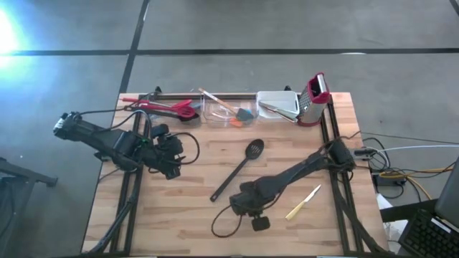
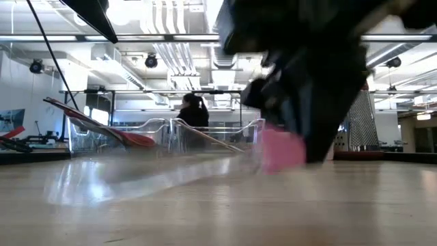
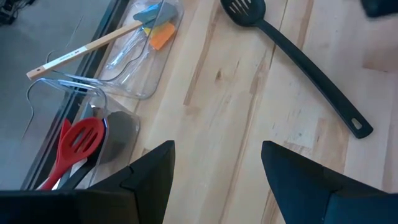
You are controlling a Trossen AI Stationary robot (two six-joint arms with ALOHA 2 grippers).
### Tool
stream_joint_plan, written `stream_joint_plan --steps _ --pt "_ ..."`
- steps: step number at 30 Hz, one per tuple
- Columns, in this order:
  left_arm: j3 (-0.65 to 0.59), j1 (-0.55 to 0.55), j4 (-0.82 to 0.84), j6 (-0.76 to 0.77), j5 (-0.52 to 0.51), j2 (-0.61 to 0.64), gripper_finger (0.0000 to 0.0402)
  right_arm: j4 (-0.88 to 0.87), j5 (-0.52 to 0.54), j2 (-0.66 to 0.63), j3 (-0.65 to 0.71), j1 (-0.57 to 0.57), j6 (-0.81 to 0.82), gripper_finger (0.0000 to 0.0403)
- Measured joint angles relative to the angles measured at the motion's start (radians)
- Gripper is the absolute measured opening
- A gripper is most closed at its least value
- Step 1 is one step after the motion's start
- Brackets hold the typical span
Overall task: Pick & Place Kitchen Items
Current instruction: Put the pink spatula into the right transparent bin
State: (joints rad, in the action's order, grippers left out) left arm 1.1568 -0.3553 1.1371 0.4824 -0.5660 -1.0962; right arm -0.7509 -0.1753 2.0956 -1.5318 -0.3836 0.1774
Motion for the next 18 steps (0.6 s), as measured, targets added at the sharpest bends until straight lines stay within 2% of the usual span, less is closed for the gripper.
stream_joint_plan --steps 3,9,13,18 --pt "0.0 0.0 0.0 0.0 0.0 0.0 0.0245 -0.057 0.029 -0.064 -0.002 0.007 -0.001 0.001" --pt "0.0 0.0 0.001 0.0 0.0 0.0 0.0245 -0.111 0.228 -0.2 0.002 0.068 -0.016 0.0009" --pt "0.0 0.0 0.001 0.0 0.0 0.0 0.0245 -0.101 0.318 -0.27 0.004 0.165 -0.027 0.0009" --pt "0.0 0.0 0.002 -0.003 0.0 0.0 0.0245 -0.052 0.351 -0.309 0.001 0.325 -0.044 0.0009"
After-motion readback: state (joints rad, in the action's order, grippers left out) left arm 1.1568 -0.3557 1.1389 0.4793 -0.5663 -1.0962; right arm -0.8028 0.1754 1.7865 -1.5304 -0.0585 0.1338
